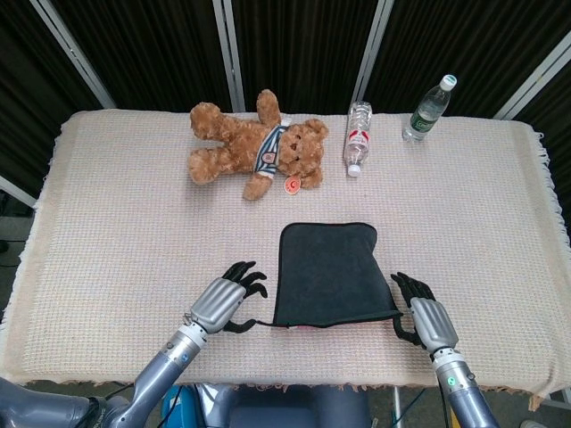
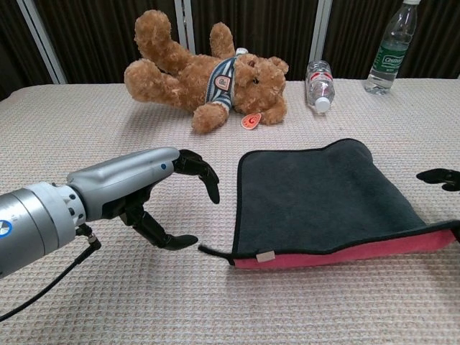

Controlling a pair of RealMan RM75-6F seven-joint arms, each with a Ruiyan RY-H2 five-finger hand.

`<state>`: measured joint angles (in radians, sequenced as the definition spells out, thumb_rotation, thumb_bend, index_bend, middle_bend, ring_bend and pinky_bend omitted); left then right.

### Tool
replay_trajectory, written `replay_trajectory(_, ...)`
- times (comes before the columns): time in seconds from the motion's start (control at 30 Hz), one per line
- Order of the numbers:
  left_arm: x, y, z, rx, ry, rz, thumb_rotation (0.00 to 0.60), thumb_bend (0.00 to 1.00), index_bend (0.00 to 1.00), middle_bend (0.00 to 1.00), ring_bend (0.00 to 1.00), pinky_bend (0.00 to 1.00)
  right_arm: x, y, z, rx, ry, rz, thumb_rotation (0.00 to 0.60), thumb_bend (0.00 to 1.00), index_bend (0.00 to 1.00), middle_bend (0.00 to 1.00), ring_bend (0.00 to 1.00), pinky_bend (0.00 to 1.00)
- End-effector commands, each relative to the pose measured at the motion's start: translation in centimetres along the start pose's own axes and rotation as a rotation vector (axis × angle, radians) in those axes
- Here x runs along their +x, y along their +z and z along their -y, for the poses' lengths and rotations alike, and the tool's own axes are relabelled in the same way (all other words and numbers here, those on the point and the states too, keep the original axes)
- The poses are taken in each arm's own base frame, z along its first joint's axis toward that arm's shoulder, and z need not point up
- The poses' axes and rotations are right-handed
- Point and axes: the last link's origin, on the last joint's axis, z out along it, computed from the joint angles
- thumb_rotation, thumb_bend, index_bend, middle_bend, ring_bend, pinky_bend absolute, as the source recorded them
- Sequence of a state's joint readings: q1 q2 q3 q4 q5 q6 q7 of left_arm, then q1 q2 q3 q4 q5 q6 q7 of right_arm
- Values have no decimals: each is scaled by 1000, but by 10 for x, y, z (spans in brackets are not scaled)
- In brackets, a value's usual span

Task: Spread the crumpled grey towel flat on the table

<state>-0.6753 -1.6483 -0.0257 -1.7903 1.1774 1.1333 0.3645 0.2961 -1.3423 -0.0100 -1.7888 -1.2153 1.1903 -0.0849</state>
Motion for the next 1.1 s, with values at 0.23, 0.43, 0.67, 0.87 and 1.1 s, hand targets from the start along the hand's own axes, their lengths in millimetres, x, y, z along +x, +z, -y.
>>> replay_trajectory(0.23,24,-2,9,25,-23,-51,600,304,289,147,0,0,18,-10,-3,-7,16,-100,600,614,0,0,0,0)
replay_trajectory(0.43,34,-4,20,61,-26,-70,600,304,286,145,0,0,24,-13,-8,-16,3,-157,600,614,0,0,0,0)
replay_trajectory(0.67,38,-5,30,86,-7,-71,600,304,286,145,0,0,36,-20,-10,-26,-28,-222,600,597,0,0,0,0)
replay_trajectory(0.87,38,-6,31,94,-3,-71,600,304,286,145,0,0,36,-25,-14,-58,-70,-174,600,270,0,0,0,0)
replay_trajectory(1.1,38,-10,28,86,-2,-72,600,304,285,145,0,0,37,-23,-16,-83,-123,-130,600,153,0,0,0,0)
